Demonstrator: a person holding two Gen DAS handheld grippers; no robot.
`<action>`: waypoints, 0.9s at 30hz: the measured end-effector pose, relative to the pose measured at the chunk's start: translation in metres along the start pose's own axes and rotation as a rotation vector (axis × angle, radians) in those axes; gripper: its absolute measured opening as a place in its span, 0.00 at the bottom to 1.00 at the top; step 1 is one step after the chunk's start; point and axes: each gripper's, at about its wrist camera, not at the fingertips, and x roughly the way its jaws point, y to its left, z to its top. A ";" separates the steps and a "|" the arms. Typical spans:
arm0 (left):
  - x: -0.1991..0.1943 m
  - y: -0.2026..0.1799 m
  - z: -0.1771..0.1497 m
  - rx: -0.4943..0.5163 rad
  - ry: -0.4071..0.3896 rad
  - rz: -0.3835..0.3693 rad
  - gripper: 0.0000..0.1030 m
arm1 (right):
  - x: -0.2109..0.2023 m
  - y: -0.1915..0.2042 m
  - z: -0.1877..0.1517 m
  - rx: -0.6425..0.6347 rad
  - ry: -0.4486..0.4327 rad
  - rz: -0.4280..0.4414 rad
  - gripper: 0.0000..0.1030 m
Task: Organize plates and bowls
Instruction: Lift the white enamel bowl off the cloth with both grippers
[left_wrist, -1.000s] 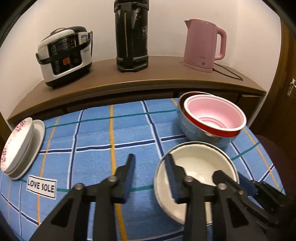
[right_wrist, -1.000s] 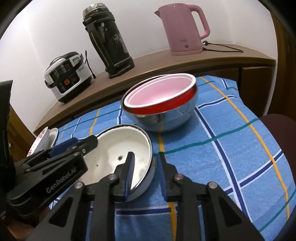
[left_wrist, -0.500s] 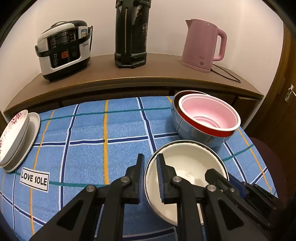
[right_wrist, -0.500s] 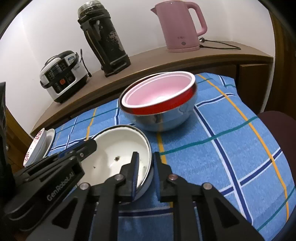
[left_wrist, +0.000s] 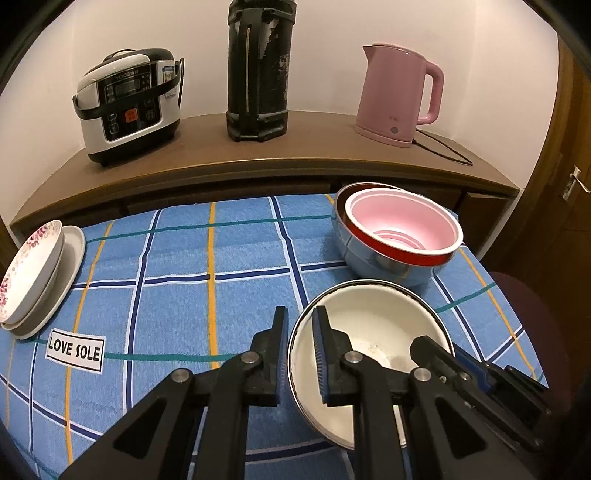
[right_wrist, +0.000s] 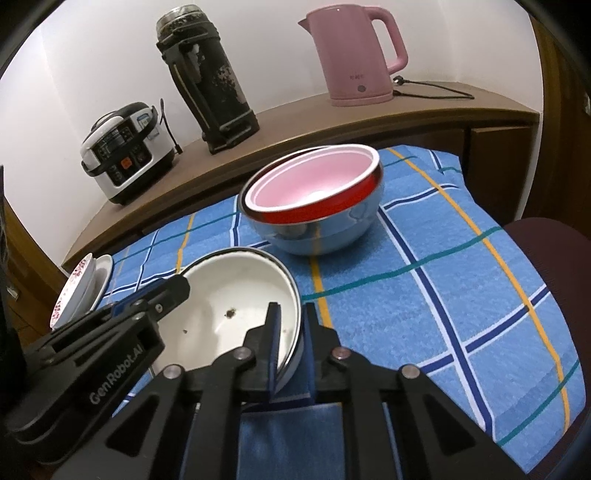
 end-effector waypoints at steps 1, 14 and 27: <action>-0.001 -0.001 -0.001 0.003 -0.001 0.001 0.15 | -0.001 0.000 0.000 -0.001 -0.001 -0.001 0.11; -0.017 -0.007 -0.001 0.018 -0.031 -0.003 0.15 | -0.017 0.001 -0.003 -0.008 -0.020 0.002 0.11; -0.034 -0.011 0.005 0.024 -0.071 -0.009 0.15 | -0.036 0.004 0.004 -0.027 -0.058 0.005 0.11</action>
